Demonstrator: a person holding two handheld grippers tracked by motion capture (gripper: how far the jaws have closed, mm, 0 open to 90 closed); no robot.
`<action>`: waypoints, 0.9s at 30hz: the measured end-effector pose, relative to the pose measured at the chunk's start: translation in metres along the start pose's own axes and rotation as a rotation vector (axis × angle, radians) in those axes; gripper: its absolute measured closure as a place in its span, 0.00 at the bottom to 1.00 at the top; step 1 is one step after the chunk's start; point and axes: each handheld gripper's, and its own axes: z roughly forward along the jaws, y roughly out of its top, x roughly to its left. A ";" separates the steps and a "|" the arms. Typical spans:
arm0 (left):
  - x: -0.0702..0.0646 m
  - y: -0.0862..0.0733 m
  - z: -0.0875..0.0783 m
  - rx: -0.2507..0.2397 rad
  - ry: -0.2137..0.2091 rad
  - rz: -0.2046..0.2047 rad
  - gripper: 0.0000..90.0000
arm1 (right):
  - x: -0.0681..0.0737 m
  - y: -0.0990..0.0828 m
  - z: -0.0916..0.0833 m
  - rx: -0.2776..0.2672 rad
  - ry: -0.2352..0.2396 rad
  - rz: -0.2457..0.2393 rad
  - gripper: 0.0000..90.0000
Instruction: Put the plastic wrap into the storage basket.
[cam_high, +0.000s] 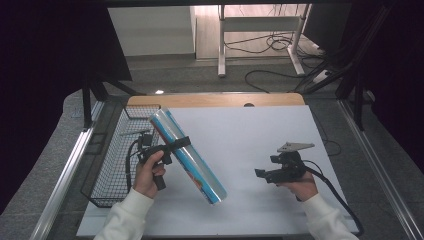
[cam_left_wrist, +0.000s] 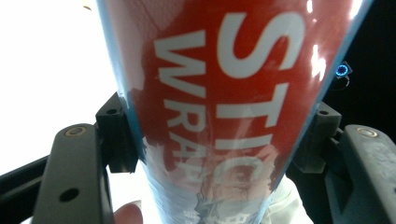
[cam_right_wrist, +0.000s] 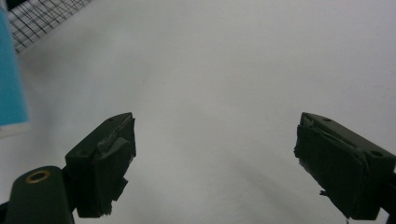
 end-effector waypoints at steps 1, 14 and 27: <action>-0.001 0.001 -0.003 -0.004 0.006 0.004 0.36 | 0.000 0.000 0.000 -0.001 -0.002 -0.003 0.14; -0.007 0.011 -0.031 -0.032 0.030 0.022 0.36 | -0.005 -0.003 -0.002 -0.010 -0.018 -0.013 0.14; -0.008 0.023 -0.052 -0.049 0.059 0.036 0.36 | -0.005 -0.004 -0.001 -0.001 -0.032 -0.015 0.14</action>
